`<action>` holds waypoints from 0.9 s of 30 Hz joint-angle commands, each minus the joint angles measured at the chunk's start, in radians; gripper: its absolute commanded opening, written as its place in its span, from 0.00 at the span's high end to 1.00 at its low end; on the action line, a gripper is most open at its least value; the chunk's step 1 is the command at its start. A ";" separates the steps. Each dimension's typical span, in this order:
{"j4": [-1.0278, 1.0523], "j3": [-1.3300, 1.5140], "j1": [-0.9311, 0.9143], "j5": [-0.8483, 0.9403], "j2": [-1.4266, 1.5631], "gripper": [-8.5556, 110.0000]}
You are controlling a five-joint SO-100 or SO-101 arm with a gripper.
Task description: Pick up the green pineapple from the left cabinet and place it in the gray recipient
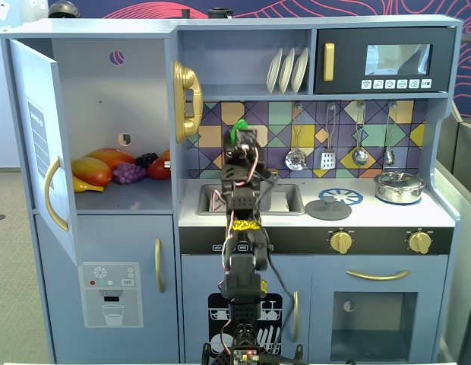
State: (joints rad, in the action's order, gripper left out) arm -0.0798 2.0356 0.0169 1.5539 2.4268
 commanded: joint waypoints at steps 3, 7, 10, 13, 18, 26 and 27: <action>0.184 -0.224 0.002 0.112 -0.161 0.93; 0.245 -0.319 -0.014 0.086 -0.267 0.91; 0.244 -0.333 -0.031 0.048 -0.308 0.85; 0.235 -0.333 -0.049 0.058 -0.334 0.81; 0.225 -0.331 -0.080 0.028 -0.342 0.71; 0.242 -0.270 -0.058 0.018 -0.221 0.71; 0.262 -0.239 -0.046 0.018 -0.170 0.72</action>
State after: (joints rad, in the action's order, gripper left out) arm 0.1641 1.7917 -0.0491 1.5815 2.1169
